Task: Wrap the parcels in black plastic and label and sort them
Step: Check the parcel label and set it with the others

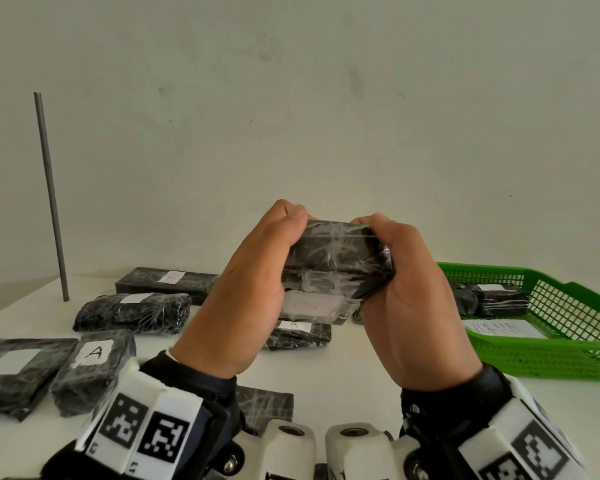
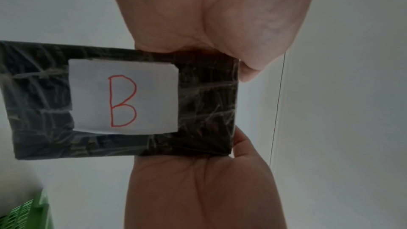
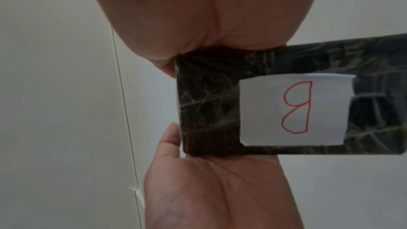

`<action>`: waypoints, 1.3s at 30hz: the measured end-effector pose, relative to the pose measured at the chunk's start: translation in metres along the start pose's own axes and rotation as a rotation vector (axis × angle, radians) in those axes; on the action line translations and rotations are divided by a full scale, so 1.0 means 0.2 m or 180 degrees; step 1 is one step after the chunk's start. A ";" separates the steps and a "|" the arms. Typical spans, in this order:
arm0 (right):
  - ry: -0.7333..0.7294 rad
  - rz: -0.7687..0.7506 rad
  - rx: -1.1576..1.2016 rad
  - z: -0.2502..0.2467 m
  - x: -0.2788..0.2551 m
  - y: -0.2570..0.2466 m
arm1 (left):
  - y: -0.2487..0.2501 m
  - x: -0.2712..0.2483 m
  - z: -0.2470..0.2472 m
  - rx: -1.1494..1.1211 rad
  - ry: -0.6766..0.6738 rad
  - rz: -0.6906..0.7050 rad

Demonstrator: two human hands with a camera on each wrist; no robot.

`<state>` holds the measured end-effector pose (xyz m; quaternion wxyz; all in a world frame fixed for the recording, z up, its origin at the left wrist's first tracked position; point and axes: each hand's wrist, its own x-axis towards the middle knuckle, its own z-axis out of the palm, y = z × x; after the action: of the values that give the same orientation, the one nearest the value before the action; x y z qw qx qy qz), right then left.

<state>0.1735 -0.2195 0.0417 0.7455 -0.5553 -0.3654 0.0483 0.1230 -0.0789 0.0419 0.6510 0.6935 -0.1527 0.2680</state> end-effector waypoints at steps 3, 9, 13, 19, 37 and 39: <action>0.0032 -0.0113 -0.0219 0.00 0.00 0.01 | 0.01 0.00 0.00 0.0118 0.0150 -0.0009; 0.0038 0.0027 -0.0053 0.01 -0.01 -0.01 | 0.04 -0.03 0.01 0.0177 0.0043 0.0080; 0.0104 0.0102 0.0024 0.01 -0.01 -0.01 | 0.04 -0.03 0.01 0.0321 -0.0119 0.0151; 0.0313 0.0202 0.0103 0.04 -0.01 -0.01 | 0.05 -0.02 0.02 0.0032 -0.0089 -0.0143; -0.0559 0.0511 -0.2014 -0.12 0.00 0.02 | 0.04 0.02 -0.17 -0.1352 0.1316 -0.0936; -0.0436 0.0421 -0.1987 -0.17 0.02 0.02 | 0.06 0.03 -0.18 -0.1418 0.1261 -0.0973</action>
<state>0.1982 -0.2425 0.0354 0.5082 -0.7750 -0.3751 0.0195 0.1145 -0.0436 0.0548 0.8363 0.4835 0.0278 0.2568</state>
